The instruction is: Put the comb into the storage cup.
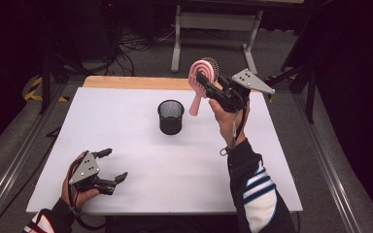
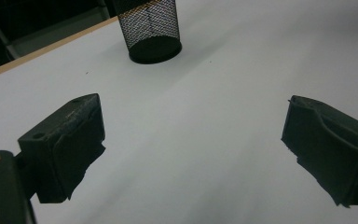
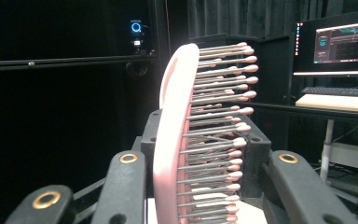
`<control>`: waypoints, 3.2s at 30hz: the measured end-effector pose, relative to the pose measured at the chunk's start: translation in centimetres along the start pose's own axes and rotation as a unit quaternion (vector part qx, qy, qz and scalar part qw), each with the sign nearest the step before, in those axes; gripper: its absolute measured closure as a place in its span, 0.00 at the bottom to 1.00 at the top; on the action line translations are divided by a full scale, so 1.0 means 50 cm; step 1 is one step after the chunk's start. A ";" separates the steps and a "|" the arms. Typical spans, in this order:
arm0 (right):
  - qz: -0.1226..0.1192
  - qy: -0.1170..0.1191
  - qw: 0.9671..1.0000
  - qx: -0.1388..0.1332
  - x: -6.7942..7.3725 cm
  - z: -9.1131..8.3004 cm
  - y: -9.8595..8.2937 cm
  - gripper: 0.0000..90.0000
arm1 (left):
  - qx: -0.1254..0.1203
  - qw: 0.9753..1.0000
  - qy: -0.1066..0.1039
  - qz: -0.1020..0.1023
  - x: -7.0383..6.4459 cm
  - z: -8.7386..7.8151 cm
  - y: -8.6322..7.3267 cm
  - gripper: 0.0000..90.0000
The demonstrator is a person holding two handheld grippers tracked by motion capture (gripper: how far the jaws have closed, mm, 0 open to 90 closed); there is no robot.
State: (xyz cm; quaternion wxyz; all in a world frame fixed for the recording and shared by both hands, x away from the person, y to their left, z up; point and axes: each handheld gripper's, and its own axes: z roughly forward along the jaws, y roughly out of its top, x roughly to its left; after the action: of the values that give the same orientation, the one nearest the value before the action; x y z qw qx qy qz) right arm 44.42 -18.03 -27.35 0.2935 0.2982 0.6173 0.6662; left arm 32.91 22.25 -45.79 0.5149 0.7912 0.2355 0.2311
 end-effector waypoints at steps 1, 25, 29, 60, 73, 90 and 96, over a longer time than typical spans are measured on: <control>-0.001 0.000 1.000 0.000 -0.001 0.001 0.000 0.70 | 0.000 1.000 0.000 0.000 0.000 0.000 0.000 0.07; 0.008 0.002 1.000 -0.005 -0.001 0.048 0.005 0.70 | -0.009 1.000 -0.007 -0.007 0.007 -0.005 0.002 0.07; 0.010 0.005 1.000 -0.006 0.004 0.059 0.003 0.70 | -0.009 1.000 -0.008 -0.006 0.007 -0.005 0.002 0.07; 0.035 0.021 0.999 0.004 0.023 0.124 -0.049 0.70 | -0.015 1.000 -0.013 -0.004 0.003 -0.007 0.002 0.07; 0.051 0.024 0.998 0.013 0.027 0.135 -0.084 0.70 | -0.013 1.000 -0.015 -0.002 0.003 -0.007 0.002 0.07; 0.066 0.023 0.997 0.033 0.031 0.141 -0.129 0.70 | -0.012 1.000 -0.016 -0.002 0.003 -0.007 0.002 0.07; 0.072 0.024 0.996 0.039 0.033 0.142 -0.140 0.70 | -0.013 1.000 -0.013 -0.003 0.003 -0.008 0.002 0.07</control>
State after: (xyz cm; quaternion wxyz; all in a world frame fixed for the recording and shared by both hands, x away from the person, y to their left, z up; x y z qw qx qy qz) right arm 48.90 -11.71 -33.86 0.2179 0.3371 0.6264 0.6682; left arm 32.80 22.56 -45.55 0.5290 0.7866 0.2280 0.2223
